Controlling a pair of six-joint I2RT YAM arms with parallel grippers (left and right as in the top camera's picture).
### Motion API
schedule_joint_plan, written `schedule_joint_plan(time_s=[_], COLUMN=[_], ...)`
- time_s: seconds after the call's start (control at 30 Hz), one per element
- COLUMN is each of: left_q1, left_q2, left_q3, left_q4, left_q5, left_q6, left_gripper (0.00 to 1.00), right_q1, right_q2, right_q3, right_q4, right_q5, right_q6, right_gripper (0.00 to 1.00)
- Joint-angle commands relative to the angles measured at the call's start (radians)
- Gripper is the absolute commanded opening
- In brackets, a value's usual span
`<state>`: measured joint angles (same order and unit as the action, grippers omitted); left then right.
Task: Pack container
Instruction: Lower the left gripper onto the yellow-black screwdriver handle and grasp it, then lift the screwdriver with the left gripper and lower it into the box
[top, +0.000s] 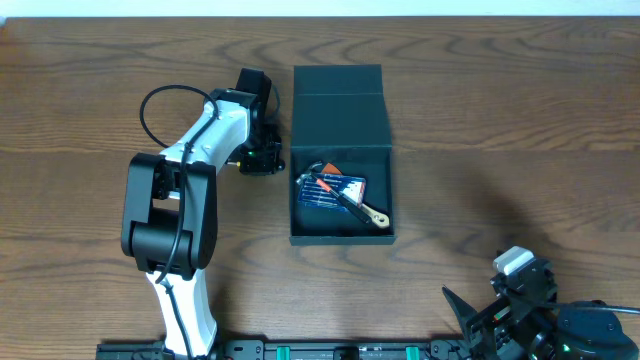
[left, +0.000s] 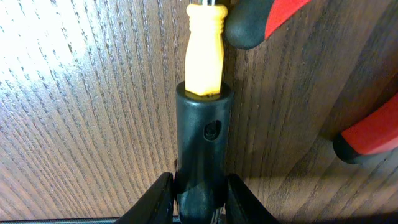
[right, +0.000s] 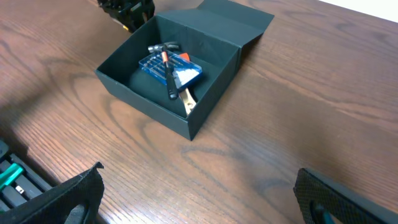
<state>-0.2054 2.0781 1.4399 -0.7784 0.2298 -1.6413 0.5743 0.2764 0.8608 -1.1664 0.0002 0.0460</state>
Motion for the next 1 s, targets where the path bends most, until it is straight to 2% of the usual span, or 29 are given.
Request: schedule_joint_plan(time_s=[0.0,0.1,0.2,0.33,0.37,0.97], left_q1=[0.004,0.004,0.004,0.004,0.004,-0.003], left_q2=[-0.004,-0.004,-0.004,-0.007,-0.010,-0.168], left_q3=[0.016,0.016,0.016,0.016,0.016,0.016], left_q4=[-0.006,-0.006,-0.006,-0.006,-0.006,-0.007], left_q5=[-0.005,-0.005,-0.005,-0.004,-0.004,-0.019], left_q6=[0.017,0.033,0.036,0.036,0.037,0.051], left_gripper=[0.25,0.25,0.19,0.19,0.15,0.14], right_q1=[-0.005,-0.005,-0.005,-0.005,-0.005,-0.005], right_q2=[-0.002,-0.002,-0.002,-0.002,-0.002,-0.002], right_q3=[-0.001,-0.001,-0.001,-0.001,-0.001,-0.001], right_q4=[-0.001,-0.001,-0.001,-0.001,-0.001,-0.001], right_q5=[0.003,0.003,0.003,0.003,0.003,0.003], right_q6=[0.017,0.017,0.017,0.017,0.017,0.017], right_gripper=[0.99,0.99,0.99,0.99,0.99,0.99])
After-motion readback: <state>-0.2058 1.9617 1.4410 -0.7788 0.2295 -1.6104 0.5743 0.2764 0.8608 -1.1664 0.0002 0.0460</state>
